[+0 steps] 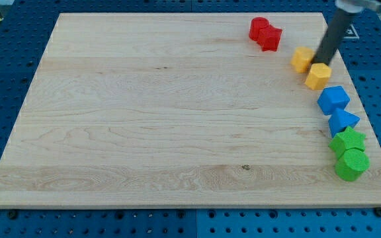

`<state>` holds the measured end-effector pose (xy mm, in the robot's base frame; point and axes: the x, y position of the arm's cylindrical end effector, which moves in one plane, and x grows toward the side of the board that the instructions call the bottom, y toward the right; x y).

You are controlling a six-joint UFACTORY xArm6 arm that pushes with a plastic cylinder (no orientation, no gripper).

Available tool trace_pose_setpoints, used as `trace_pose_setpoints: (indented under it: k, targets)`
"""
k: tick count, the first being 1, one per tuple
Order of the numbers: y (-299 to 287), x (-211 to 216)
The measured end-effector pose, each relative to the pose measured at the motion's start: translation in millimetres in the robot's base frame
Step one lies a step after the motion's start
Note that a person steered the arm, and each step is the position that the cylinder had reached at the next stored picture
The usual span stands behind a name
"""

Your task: Push the yellow heart to the top center

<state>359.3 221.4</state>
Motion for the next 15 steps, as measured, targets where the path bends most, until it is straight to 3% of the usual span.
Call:
trace_pose_setpoints:
  k: [2, 4, 5, 8, 13, 15]
  targets:
    - [-80, 0]
    - [12, 28]
    - [14, 7]
    - [-82, -27]
    - [-73, -39]
    - [-122, -55]
